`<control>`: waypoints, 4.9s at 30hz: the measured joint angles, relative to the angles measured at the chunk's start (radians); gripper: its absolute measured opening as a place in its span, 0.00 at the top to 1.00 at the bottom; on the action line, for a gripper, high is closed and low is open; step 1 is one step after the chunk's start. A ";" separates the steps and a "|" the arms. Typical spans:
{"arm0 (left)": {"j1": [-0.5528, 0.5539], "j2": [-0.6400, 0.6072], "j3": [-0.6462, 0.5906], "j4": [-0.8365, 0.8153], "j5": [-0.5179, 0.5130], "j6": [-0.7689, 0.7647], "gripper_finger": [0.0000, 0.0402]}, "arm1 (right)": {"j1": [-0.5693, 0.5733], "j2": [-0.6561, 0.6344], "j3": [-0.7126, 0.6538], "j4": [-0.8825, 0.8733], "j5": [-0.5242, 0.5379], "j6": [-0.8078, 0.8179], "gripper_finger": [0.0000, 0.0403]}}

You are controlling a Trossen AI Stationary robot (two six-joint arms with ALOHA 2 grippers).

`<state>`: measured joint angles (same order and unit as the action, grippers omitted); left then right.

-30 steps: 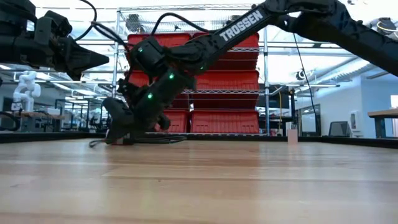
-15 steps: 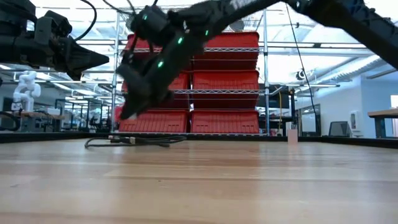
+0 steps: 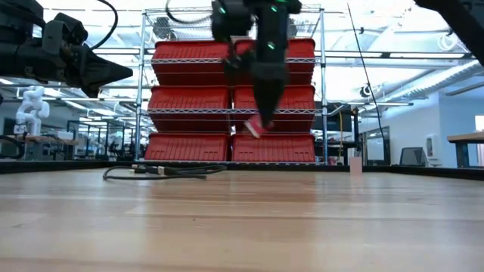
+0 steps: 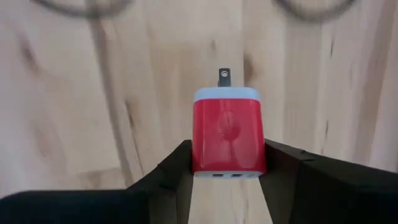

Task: Insert USB
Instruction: Insert the red charger adapter into the right white outlet extension

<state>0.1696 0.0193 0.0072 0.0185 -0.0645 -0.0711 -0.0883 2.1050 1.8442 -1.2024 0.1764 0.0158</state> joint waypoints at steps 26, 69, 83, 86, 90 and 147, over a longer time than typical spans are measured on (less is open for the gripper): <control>0.000 0.000 0.000 0.049 0.124 0.024 0.93 | 0.081 -0.383 -1.198 1.547 -0.418 0.566 0.47; -0.325 0.819 0.203 0.418 0.180 0.218 0.98 | 0.834 -0.694 -0.913 0.219 -0.452 1.070 1.00; -0.328 0.928 0.218 0.422 0.149 0.208 0.98 | 0.941 -0.570 -0.906 0.372 -0.551 1.176 1.00; -0.336 0.927 0.218 0.422 0.149 0.208 0.98 | 0.944 -0.552 -0.911 0.412 -0.562 1.177 1.00; -0.348 0.927 0.218 0.422 0.141 0.208 0.98 | 0.942 -0.512 -0.926 0.460 -0.605 1.154 1.00; -0.354 0.927 0.218 0.420 0.108 0.208 0.98 | 0.360 -0.368 -0.871 1.038 -0.150 0.494 0.99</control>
<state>-0.1841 0.9459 0.2253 0.4389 0.0433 0.1368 0.2716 1.7371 0.9728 -0.1640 0.0264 0.5103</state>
